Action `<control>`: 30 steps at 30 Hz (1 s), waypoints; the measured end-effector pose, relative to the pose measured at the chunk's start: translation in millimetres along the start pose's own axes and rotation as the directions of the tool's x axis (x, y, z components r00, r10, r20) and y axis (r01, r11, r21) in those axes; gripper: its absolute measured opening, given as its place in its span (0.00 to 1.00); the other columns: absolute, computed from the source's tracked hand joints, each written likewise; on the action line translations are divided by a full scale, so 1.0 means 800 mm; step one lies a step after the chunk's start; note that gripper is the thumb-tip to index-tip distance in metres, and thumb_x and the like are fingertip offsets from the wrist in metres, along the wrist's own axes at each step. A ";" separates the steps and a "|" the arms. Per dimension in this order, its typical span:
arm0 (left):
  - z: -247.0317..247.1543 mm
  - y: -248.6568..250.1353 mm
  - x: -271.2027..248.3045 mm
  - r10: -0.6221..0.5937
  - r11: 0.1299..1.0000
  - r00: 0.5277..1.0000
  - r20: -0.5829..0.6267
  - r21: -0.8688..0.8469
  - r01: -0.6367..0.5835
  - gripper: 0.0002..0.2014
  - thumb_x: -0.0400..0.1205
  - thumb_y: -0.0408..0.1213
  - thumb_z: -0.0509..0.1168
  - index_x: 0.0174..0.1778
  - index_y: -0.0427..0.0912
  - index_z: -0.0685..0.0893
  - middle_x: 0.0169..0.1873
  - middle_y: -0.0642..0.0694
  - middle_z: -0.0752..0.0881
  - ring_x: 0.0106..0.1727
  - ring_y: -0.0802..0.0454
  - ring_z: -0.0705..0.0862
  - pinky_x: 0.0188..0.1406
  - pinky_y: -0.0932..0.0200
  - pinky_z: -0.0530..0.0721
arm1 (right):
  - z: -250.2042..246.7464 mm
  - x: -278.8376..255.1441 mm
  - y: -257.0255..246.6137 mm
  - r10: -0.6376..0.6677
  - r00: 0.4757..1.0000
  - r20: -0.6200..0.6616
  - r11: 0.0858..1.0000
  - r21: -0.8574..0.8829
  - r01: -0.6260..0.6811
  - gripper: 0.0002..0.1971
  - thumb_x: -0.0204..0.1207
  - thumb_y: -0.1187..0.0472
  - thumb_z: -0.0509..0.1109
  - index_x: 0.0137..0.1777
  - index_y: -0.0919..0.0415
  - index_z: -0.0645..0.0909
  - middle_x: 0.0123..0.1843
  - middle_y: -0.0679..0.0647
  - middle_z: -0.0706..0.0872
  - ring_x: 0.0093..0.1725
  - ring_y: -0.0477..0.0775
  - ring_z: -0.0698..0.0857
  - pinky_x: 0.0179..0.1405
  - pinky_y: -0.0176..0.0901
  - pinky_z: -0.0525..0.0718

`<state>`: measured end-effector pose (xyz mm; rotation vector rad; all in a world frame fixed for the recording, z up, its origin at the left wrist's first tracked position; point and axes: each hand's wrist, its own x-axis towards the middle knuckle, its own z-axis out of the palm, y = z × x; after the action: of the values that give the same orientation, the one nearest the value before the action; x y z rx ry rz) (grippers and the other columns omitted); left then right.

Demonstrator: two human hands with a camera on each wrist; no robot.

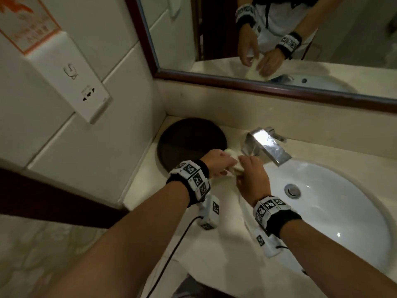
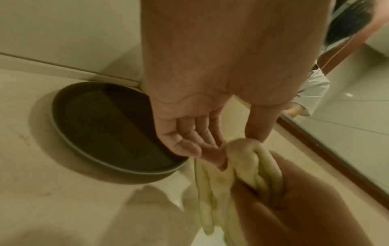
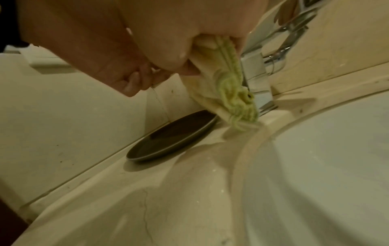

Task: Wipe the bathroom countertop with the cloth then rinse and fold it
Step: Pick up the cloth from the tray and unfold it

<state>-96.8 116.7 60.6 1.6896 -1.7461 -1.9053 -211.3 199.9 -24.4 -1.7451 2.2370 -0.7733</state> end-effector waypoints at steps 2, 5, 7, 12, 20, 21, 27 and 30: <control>0.004 -0.017 -0.005 -0.011 0.997 1.000 -0.016 0.073 0.013 0.10 0.84 0.39 0.64 0.57 0.37 0.82 0.44 0.44 0.84 0.38 0.54 0.80 0.34 0.65 0.79 | -0.002 -0.007 0.011 0.038 0.999 0.014 0.999 -0.030 -0.038 0.19 0.66 0.74 0.71 0.58 0.66 0.81 0.54 0.65 0.80 0.53 0.69 0.80 0.42 0.58 0.85; -0.007 -0.049 -0.012 -0.020 0.979 0.997 -0.075 0.202 0.035 0.14 0.85 0.41 0.62 0.59 0.34 0.84 0.50 0.42 0.86 0.42 0.51 0.82 0.44 0.58 0.80 | -0.006 -0.002 0.015 0.120 0.992 0.034 0.986 -0.117 -0.115 0.16 0.69 0.74 0.68 0.58 0.69 0.79 0.57 0.67 0.78 0.57 0.69 0.76 0.46 0.58 0.83; -0.020 -0.070 -0.020 -0.051 0.970 0.994 -0.092 0.232 0.071 0.14 0.86 0.41 0.62 0.59 0.34 0.84 0.52 0.41 0.86 0.46 0.49 0.82 0.49 0.55 0.80 | -0.006 0.010 0.013 0.125 0.992 0.022 0.977 -0.178 -0.119 0.17 0.69 0.73 0.69 0.60 0.68 0.79 0.56 0.68 0.77 0.56 0.69 0.77 0.48 0.57 0.81; -0.046 -0.122 -0.038 -0.094 0.946 0.980 -0.173 0.293 0.142 0.07 0.85 0.39 0.63 0.48 0.39 0.81 0.47 0.40 0.85 0.45 0.47 0.82 0.38 0.60 0.80 | 0.028 0.019 -0.003 0.066 0.971 0.230 0.946 -0.325 0.012 0.22 0.71 0.52 0.72 0.61 0.64 0.79 0.56 0.69 0.79 0.55 0.69 0.77 0.51 0.56 0.77; -0.050 -0.179 -0.039 -0.016 0.721 0.961 -0.277 0.663 0.203 0.20 0.80 0.45 0.64 0.69 0.47 0.75 0.68 0.42 0.76 0.69 0.42 0.74 0.68 0.48 0.76 | 0.082 0.003 0.018 0.032 0.904 0.426 0.845 -0.495 0.203 0.21 0.77 0.49 0.51 0.56 0.61 0.81 0.57 0.64 0.81 0.62 0.67 0.74 0.63 0.61 0.72; -0.048 -0.184 -0.039 0.012 0.701 0.961 -0.277 0.687 0.189 0.23 0.80 0.46 0.64 0.71 0.47 0.74 0.69 0.41 0.73 0.71 0.42 0.71 0.69 0.47 0.75 | 0.084 0.009 0.019 0.023 0.899 0.438 0.841 -0.494 0.220 0.22 0.78 0.50 0.50 0.60 0.62 0.79 0.60 0.65 0.80 0.64 0.68 0.73 0.66 0.61 0.71; -0.048 -0.215 -0.035 0.032 0.634 0.968 -0.249 0.753 0.173 0.35 0.81 0.53 0.64 0.82 0.49 0.60 0.83 0.44 0.56 0.83 0.45 0.54 0.80 0.47 0.63 | 0.104 0.006 0.014 0.067 0.891 0.449 0.911 -0.392 0.130 0.31 0.84 0.51 0.44 0.83 0.68 0.54 0.83 0.73 0.55 0.83 0.73 0.51 0.79 0.72 0.46; -0.062 -0.227 -0.029 0.023 0.592 0.984 -0.177 0.796 0.129 0.34 0.84 0.52 0.60 0.85 0.49 0.54 0.85 0.46 0.50 0.85 0.44 0.48 0.83 0.49 0.54 | 0.109 0.000 0.017 0.078 0.887 0.456 0.913 -0.390 0.121 0.31 0.87 0.50 0.42 0.85 0.64 0.44 0.86 0.67 0.45 0.85 0.67 0.43 0.81 0.68 0.41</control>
<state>53.7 163.7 -44.5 2.0406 -2.7407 -0.8912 -182.9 177.7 -105.2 -1.8737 2.1326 0.1402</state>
